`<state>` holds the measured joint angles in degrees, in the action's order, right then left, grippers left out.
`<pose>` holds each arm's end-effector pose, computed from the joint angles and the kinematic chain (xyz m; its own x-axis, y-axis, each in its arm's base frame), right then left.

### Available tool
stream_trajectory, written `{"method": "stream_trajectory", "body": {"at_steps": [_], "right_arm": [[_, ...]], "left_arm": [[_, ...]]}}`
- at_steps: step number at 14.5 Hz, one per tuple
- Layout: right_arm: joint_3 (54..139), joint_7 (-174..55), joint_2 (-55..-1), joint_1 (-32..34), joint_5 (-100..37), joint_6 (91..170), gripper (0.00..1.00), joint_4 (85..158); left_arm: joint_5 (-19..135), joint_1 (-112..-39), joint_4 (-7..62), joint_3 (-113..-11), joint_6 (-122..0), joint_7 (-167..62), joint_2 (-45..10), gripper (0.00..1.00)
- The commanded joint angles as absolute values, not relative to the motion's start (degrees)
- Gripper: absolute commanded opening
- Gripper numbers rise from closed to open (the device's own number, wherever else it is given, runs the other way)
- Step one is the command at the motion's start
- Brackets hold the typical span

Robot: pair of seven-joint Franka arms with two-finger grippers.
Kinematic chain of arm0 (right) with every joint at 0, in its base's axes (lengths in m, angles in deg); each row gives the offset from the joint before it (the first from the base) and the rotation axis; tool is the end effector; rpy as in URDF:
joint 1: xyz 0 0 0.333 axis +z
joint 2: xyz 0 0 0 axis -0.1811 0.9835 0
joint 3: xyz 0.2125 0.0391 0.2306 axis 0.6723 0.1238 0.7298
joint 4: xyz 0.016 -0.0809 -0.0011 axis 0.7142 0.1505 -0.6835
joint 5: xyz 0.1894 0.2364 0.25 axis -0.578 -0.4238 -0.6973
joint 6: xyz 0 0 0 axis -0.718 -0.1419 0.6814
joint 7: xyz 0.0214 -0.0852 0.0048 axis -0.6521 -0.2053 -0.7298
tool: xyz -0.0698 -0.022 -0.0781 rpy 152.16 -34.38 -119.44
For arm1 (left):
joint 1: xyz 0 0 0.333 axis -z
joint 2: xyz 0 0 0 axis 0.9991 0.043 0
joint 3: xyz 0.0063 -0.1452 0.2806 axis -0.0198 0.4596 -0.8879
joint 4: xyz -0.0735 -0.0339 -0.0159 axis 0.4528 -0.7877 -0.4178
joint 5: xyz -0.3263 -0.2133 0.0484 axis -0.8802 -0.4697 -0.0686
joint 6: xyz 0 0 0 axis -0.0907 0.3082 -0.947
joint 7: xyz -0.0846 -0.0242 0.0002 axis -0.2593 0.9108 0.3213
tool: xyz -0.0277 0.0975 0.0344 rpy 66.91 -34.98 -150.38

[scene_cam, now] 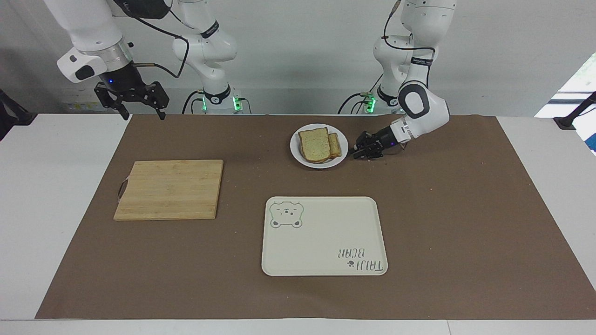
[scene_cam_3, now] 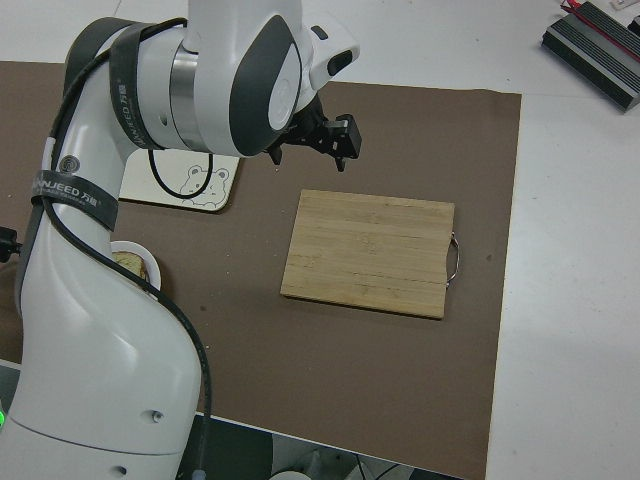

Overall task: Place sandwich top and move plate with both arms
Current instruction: 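Grip the white plate rim with the left gripper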

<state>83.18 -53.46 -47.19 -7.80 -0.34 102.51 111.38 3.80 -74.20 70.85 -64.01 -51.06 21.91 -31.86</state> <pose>0.5298 -0.0313 0.6350 0.9999 -0.0127 -0.0002 -0.0127 -0.9999 -0.0033 0.3750 -0.1273 0.2521 0.9879 -0.0901 0.1263 -0.1551 -0.5952 0.7885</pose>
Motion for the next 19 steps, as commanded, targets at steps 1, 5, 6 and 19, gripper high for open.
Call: {"method": "stream_trajectory", "body": {"at_steps": [1, 5, 6, 19], "right_arm": [[83.6, -54.8, -48.7, -8.3, 0.3, 102.5, 1.0, 112.9], [83.6, -54.8, -48.7, -8.3, 0.3, 102.6, 1.0, 112.9], [83.6, -54.8, -48.7, -8.3, 0.3, 102.6, 1.0, 112.9], [83.6, -54.9, -48.7, -8.3, 0.3, 102.5, 1.0, 112.9]], "left_arm": [[1.3, -72.3, 72.2, -64.7, -50.4, 24.0, -31.9, 0.32], [0.6, -71.9, 72.5, -64.6, -50.2, 24.0, -32.0, 0.25], [0.6, -71.8, 72.5, -64.7, -49.3, 24.0, -32.1, 0.2], [0.6, -70.6, 73.0, -64.8, -48.1, 21.7, -32.7, 0.0]]}}
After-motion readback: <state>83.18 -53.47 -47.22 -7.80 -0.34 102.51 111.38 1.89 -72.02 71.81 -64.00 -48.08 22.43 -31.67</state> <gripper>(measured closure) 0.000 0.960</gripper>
